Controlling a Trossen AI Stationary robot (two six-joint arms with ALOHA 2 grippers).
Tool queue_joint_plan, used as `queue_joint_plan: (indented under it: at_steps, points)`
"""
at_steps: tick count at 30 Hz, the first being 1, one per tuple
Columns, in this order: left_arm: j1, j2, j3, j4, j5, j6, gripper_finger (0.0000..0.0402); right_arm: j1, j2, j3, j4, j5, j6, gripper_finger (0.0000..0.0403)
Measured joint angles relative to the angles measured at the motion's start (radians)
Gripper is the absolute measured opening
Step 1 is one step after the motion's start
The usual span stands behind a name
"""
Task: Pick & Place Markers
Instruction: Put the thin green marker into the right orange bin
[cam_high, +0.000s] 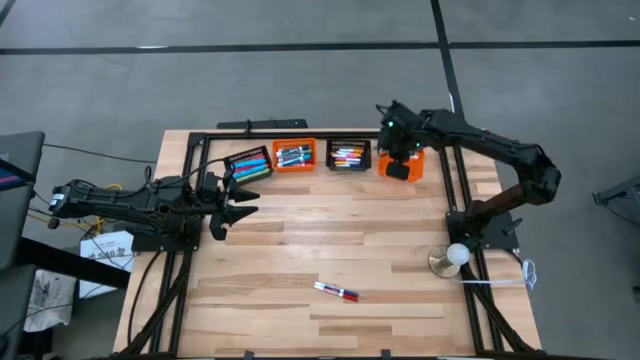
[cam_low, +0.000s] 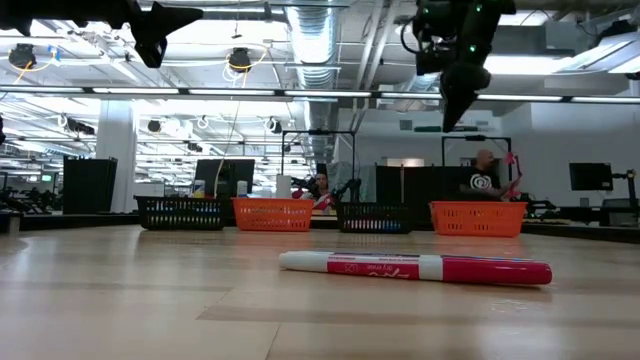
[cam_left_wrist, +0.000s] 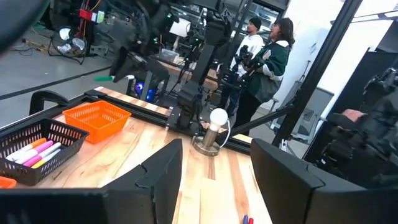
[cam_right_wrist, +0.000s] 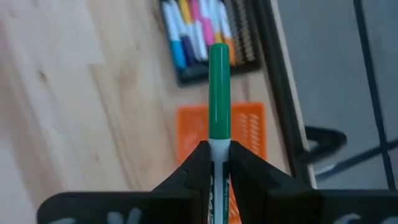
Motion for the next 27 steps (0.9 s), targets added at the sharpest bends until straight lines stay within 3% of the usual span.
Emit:
queue_joint_plan:
  at_steps: [16, 27]
  points:
    - [0.000, 0.000, 0.000, 0.000, -0.003, 0.000, 0.0190, -0.209, 0.010, -0.004, 0.033, -0.059, -0.051, 0.0040]
    - [0.000, 0.000, 0.000, 0.000, -0.034, 0.000, 0.0190, -0.255, 0.010, -0.192, 0.136, -0.079, -0.076, 0.0044]
